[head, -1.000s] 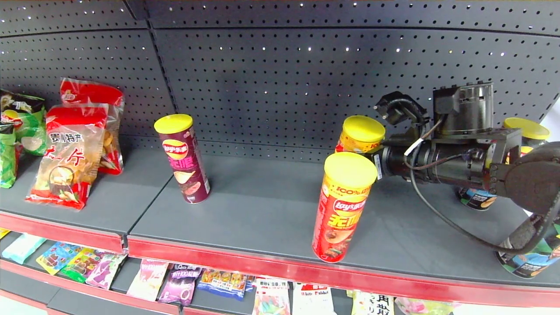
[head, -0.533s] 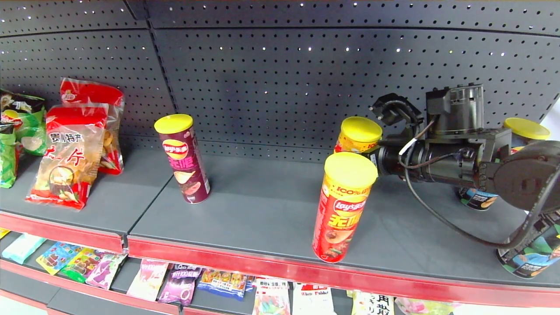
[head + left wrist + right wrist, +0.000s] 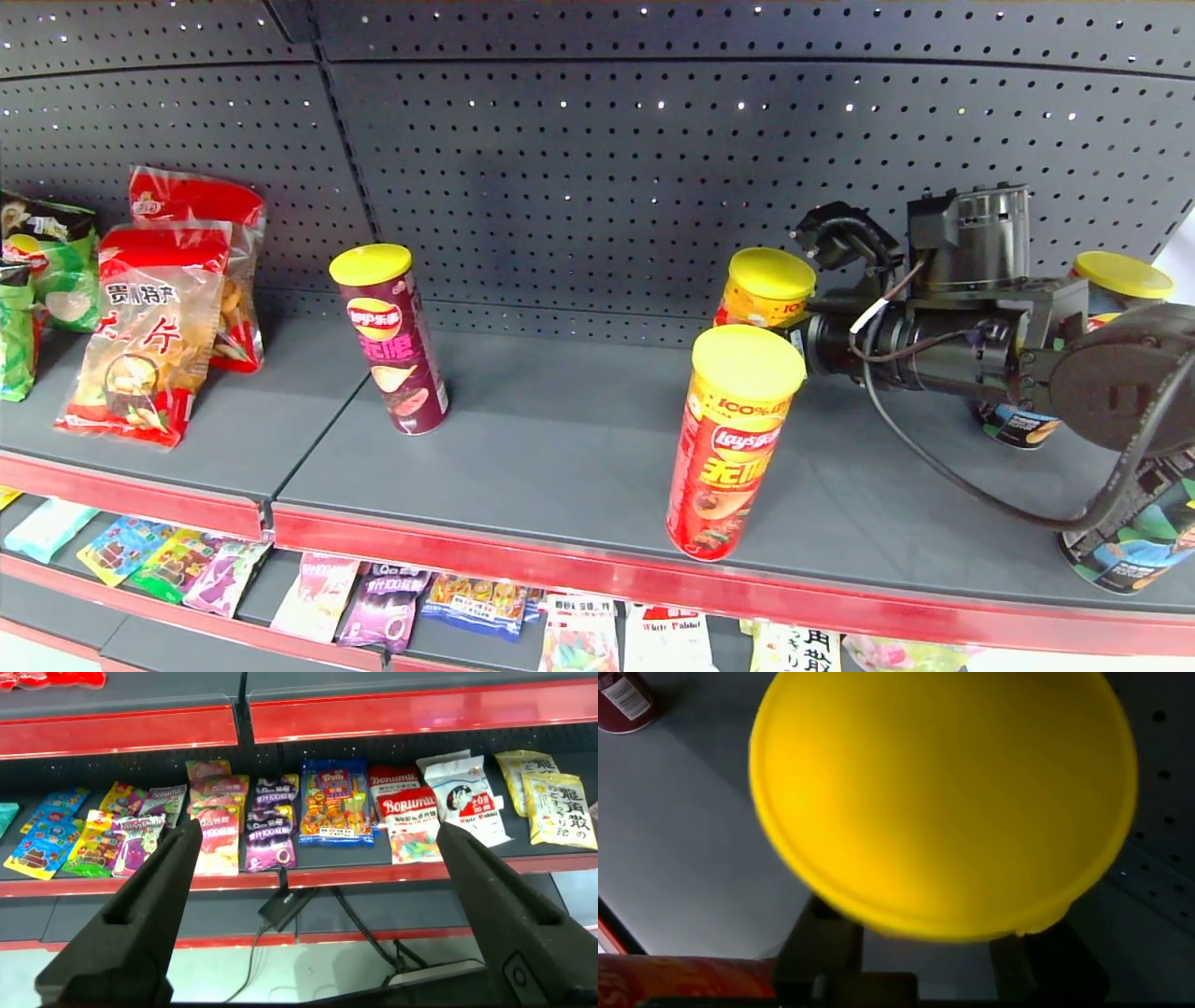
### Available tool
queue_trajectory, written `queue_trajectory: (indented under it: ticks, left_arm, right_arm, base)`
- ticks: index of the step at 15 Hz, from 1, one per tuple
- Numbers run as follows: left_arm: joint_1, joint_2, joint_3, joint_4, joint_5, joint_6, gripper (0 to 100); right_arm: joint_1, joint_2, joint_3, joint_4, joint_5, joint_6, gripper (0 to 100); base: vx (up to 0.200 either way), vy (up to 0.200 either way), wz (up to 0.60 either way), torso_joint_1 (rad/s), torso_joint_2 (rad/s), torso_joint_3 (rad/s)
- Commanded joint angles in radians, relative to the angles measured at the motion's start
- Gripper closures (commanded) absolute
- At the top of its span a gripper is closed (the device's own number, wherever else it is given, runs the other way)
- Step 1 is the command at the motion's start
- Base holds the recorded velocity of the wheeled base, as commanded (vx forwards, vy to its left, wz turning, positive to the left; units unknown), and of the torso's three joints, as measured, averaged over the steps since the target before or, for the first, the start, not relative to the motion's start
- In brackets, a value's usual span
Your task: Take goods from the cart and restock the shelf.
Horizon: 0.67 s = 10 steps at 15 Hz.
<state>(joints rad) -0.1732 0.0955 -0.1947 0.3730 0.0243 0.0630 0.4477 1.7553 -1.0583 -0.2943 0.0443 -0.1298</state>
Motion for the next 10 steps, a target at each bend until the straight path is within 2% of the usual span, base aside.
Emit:
queue_trajectory:
  ticks: [1,6,10]
  left_arm:
    - [0.0,0.003,0.001,0.0,0.0,0.0,0]
    - [0.0,0.003,0.0,0.0,0.0,-0.002,0]
    - [0.0,0.003,0.003,-0.002,-0.006,-0.003,0]
  right_arm:
    - [0.002,0.007,0.0,0.0,0.0,-0.001,0]
    - [0.002,-0.01,0.001,-0.002,-0.006,0.001,0]
    - [0.006,-0.094,0.055,0.003,-0.037,0.004,0]
  base:
    - [0.0,0.0,0.0,0.0,0.0,0.0]
    - [0.0,0.0,0.0,0.0,0.0,0.0]
    - [0.0,0.0,0.0,0.0,0.0,0.0]
